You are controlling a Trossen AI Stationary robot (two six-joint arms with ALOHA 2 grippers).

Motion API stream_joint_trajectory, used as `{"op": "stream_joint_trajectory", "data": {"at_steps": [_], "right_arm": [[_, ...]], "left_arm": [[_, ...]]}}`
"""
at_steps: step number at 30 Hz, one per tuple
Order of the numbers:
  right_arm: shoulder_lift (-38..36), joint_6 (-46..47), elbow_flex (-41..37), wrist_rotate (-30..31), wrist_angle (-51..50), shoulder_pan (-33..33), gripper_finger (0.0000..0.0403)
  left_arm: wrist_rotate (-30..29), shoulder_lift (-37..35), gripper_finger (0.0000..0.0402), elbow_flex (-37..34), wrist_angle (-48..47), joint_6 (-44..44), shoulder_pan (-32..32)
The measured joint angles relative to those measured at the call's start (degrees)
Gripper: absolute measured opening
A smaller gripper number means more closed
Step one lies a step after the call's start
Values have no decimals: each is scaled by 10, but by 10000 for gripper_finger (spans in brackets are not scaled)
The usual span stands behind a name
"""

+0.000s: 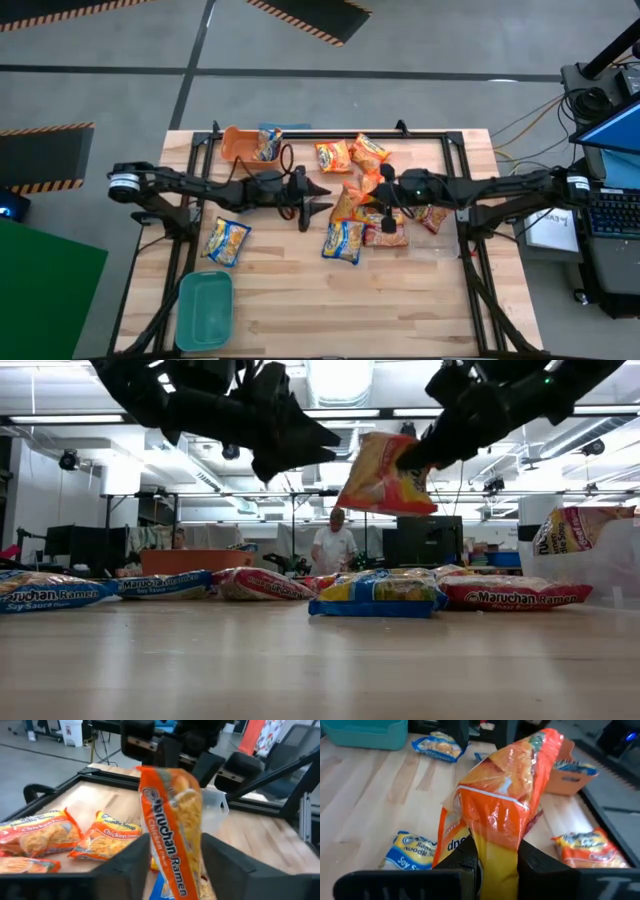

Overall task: Sort Maruchan noodles
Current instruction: Put the orange noodle pack into the green bin

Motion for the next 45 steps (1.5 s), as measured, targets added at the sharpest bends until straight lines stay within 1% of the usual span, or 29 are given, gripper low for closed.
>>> {"op": "stream_joint_trajectory", "data": {"at_steps": [3,7,10,13,22,25,30,36,39,42,45], "right_arm": [[0,-11,0,25,5,16,54],[12,-27,-1,27,17,23,54],[19,-39,1,28,18,24,54],[24,-48,1,28,22,24,54],[22,-64,1,27,30,24,54],[23,-64,1,27,30,24,54],[24,-64,1,27,30,24,54],[24,-64,1,28,30,24,54],[24,-64,1,28,30,24,54],[24,-69,1,27,30,24,54],[24,-73,1,23,30,25,54]], "left_arm": [[2,18,225,2,19,-5,0],[45,42,273,2,55,-3,0],[48,63,291,2,86,-12,-1],[53,85,294,2,119,-20,0],[59,155,272,3,250,-62,0],[59,171,255,3,271,-68,0],[55,179,216,3,273,-73,0],[40,180,153,3,272,-74,0],[40,180,127,3,270,-91,0],[60,180,125,3,270,-100,3],[93,180,150,3,270,-102,3]]}}
